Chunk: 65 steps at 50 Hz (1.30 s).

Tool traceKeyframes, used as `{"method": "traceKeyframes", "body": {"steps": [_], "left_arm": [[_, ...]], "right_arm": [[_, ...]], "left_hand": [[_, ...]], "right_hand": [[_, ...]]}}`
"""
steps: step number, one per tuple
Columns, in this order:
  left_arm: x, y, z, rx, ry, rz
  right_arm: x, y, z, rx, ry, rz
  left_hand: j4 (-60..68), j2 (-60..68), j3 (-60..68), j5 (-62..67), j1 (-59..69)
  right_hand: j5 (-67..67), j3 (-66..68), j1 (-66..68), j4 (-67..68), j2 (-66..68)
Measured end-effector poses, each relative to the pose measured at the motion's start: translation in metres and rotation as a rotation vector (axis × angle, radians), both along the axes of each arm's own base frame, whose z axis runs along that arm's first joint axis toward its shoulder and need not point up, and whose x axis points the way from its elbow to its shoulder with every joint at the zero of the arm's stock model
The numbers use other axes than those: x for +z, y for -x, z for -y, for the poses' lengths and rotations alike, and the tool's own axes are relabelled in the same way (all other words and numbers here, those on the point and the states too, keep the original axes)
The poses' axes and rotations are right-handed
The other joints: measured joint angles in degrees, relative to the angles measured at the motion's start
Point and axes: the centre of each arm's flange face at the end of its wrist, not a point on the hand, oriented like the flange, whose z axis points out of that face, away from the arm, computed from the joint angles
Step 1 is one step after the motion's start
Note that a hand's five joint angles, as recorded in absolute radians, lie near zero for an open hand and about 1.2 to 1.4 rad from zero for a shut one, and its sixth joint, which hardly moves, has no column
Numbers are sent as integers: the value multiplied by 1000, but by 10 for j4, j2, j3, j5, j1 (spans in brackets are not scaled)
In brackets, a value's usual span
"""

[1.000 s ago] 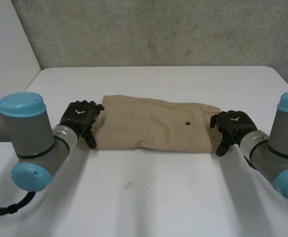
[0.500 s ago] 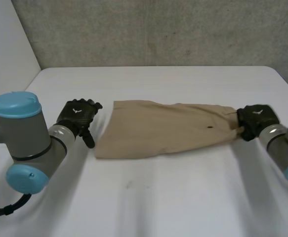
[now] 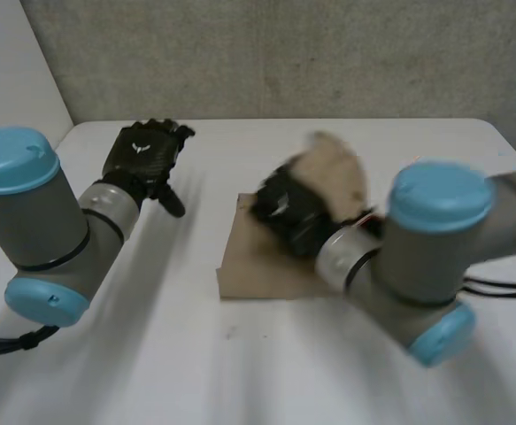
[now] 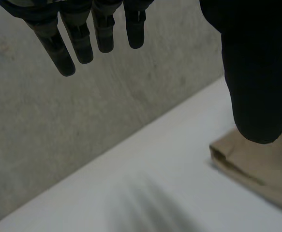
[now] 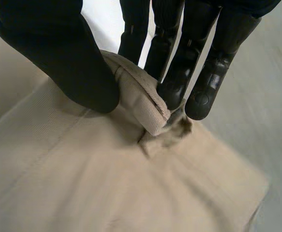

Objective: Fold the shorts.

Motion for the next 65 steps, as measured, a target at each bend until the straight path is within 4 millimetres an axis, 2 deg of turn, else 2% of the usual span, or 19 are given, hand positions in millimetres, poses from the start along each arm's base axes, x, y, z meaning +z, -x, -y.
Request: {"method": "traceKeyframes", "body": {"steps": [1,2,4,5,9,13,18,23,29,33,37,41,50,52,54,59,65], "left_arm": [[3,2,0,-4,7,-12],[7,4,1,-8,16,-26],[12,8,2,-15,30,-42],[15,10,2,-19,38,-50],[23,17,3,-34,64,-67],[28,25,3,-51,88,-79],[27,42,-1,-91,98,-85],[13,60,-13,-137,60,-70],[-14,70,-34,-117,-37,-15],[-28,63,-45,-36,-86,27],[-36,56,-46,25,-107,52],[-44,49,-39,57,-120,69],[-78,45,5,-4,-178,75],[-78,45,5,-4,-178,75],[-88,44,17,-15,-197,77],[-95,46,24,-62,-228,75],[-101,50,19,-151,-303,83]], "right_arm": [[-4,-5,-9,45,-8,-3],[-9,-10,-21,99,-20,-5],[-13,-14,-32,157,-37,-5],[-15,-15,-36,178,-49,-3],[-13,-12,-33,180,-93,33],[7,2,-3,69,-175,162],[45,35,49,-180,-362,468],[44,49,70,-319,-514,560],[23,48,74,-394,-642,483],[14,46,73,-399,-673,429],[12,45,72,-392,-666,404],[11,44,71,-383,-637,371],[1,47,64,-385,-606,299],[1,47,64,-385,-606,299],[-2,49,61,-387,-612,286],[-6,49,59,-391,-621,278],[-8,50,60,-396,-623,276]], "left_hand": [[0,0,0,0,0],[0,0,0,0,0],[0,0,0,0,0],[0,0,0,0,0],[0,0,0,0,0],[0,0,0,0,0],[0,0,0,0,0],[0,0,0,0,0],[0,0,0,0,0],[1,1,0,0,0],[35,32,30,31,35],[74,69,67,67,70],[76,74,70,71,71],[76,74,70,71,71],[79,78,75,74,75],[226,220,219,207,233],[287,284,283,274,288]], "right_hand": [[-73,-100,-65,-90,-93],[-210,-239,-201,-234,-242],[-264,-281,-252,-291,-286],[-429,-455,-380,-462,-459],[-510,-546,-436,-538,-533],[-512,-551,-437,-539,-535],[-512,-551,-437,-539,-535],[-512,-551,-437,-539,-535],[-512,-551,-437,-539,-535],[-512,-551,-437,-539,-535],[-512,-551,-437,-539,-535],[-512,-551,-437,-539,-535],[-512,-551,-437,-539,-535],[-512,-551,-437,-539,-535],[-512,-551,-437,-539,-535],[-512,-551,-437,-539,-535],[-512,-551,-437,-539,-535]]}}
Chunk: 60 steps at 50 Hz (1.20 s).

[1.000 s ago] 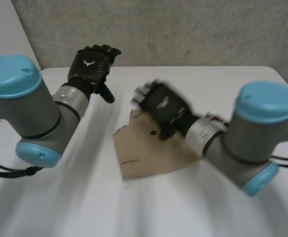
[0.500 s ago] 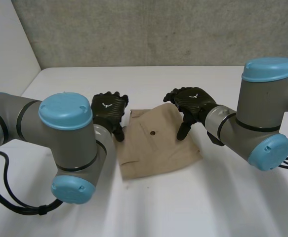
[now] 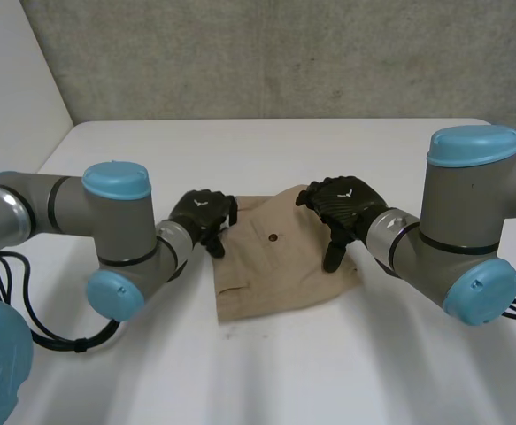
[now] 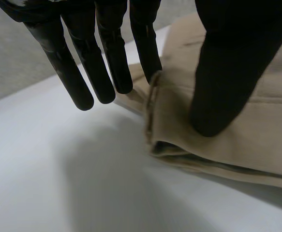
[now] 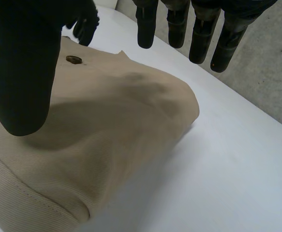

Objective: Fold the shorts.

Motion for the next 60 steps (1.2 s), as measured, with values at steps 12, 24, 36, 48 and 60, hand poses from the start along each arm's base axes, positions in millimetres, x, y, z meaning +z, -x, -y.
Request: {"method": "traceKeyframes", "body": {"steps": [12,24,36,48,60], "left_arm": [[6,4,7,-6,2,0],[63,31,40,-7,374,-88],[22,40,17,-113,354,36],[47,6,-5,13,358,160],[93,3,-39,43,295,51]], "right_arm": [[2,0,3,0,32,-21],[10,-3,20,-87,146,-8],[-20,-20,16,-60,92,-53],[-16,-19,12,-30,80,-96],[26,-15,13,-27,133,-53]], "left_hand": [[275,270,270,255,186],[284,277,274,255,211],[203,202,202,210,192],[-260,-259,-258,-260,-262],[-276,-280,-271,-271,-274]], "right_hand": [[0,0,0,0,0],[0,0,0,0,0],[-3,0,0,0,0],[-3,0,0,0,0],[-3,0,0,0,0]]}}
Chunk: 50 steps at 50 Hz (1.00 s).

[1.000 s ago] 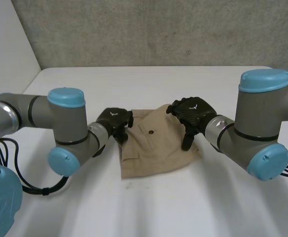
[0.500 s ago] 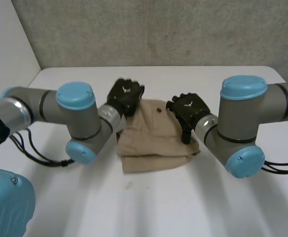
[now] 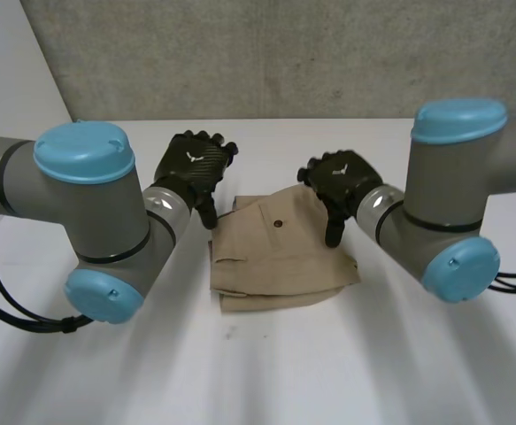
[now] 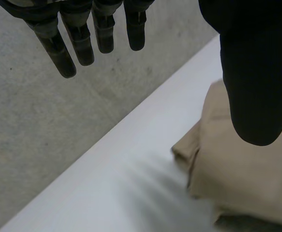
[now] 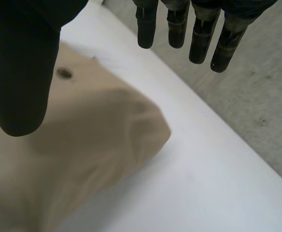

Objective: Fold the shorts.

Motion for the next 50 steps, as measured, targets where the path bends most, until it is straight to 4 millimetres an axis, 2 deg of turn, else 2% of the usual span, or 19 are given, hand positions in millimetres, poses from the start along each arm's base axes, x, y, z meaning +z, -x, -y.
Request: {"method": "traceKeyframes", "body": {"steps": [6,7,10,14,16,21,26,30,32,37,39,40,41,43,45,46,48,50], "left_arm": [[-5,4,-9,-4,-121,-107],[-16,6,-12,-3,-190,-131],[-32,8,-16,1,-263,-135],[-56,8,-22,12,-341,-107],[-64,6,-23,16,-360,-90],[-77,2,-27,19,-387,-37],[-83,-4,-34,6,-393,52],[-78,-7,-36,-4,-374,91],[-67,-9,-35,-7,-350,86],[-23,-12,-36,-13,-258,22],[6,-15,-39,-15,-200,-27],[10,-16,-40,-15,-192,-33],[33,-19,-43,-14,-144,-77],[52,-24,-46,-11,-106,-113],[85,-36,-50,7,-39,-184],[91,-39,-51,12,-27,-197],[117,-57,-52,54,25,-260],[128,-72,-52,89,45,-291]], "right_arm": [[6,1,7,-20,-33,72],[1,1,9,-24,-60,84],[-11,0,10,-26,-99,84],[-39,1,11,-32,-177,53],[-52,3,12,-40,-211,34],[-67,12,18,-65,-257,5],[-67,21,24,-90,-264,-2],[-58,25,24,-92,-254,-9],[-47,26,22,-84,-236,-18],[-2,28,15,-74,-149,10],[25,30,11,-84,-98,61],[28,31,10,-86,-92,69],[49,33,7,-99,-56,123],[63,36,4,-113,-31,168],[89,44,-3,-154,13,252],[96,48,-5,-169,25,273],[115,61,-14,-229,64,334],[125,71,-21,-277,89,359]], "left_hand": [[0,0,0,0,0],[0,0,0,0,0],[0,0,0,0,0],[0,0,0,0,0],[0,0,0,0,0],[0,0,0,0,0],[0,0,0,0,0],[0,0,0,0,0],[0,0,0,0,0],[0,0,0,-3,0],[0,-1,0,-3,0],[-1,-1,0,-3,0],[-2,-1,0,-3,0],[-2,-1,0,-3,0],[-2,-1,0,-3,0],[-2,-1,0,-3,0],[-2,-1,0,-3,0],[-2,-1,0,-3,0]], "right_hand": [[0,0,0,0,0],[0,0,0,0,0],[0,0,0,0,0],[0,0,0,0,0],[0,0,0,0,0],[0,0,-13,0,0],[0,0,-19,0,0],[0,0,-19,0,0],[0,0,-19,0,0],[0,0,-19,0,0],[0,0,-19,0,0],[0,0,-19,0,0],[0,0,-19,0,0],[0,0,-19,0,0],[0,0,-19,0,0],[0,0,-19,0,0],[0,0,-19,0,0],[0,0,-19,0,0]]}}
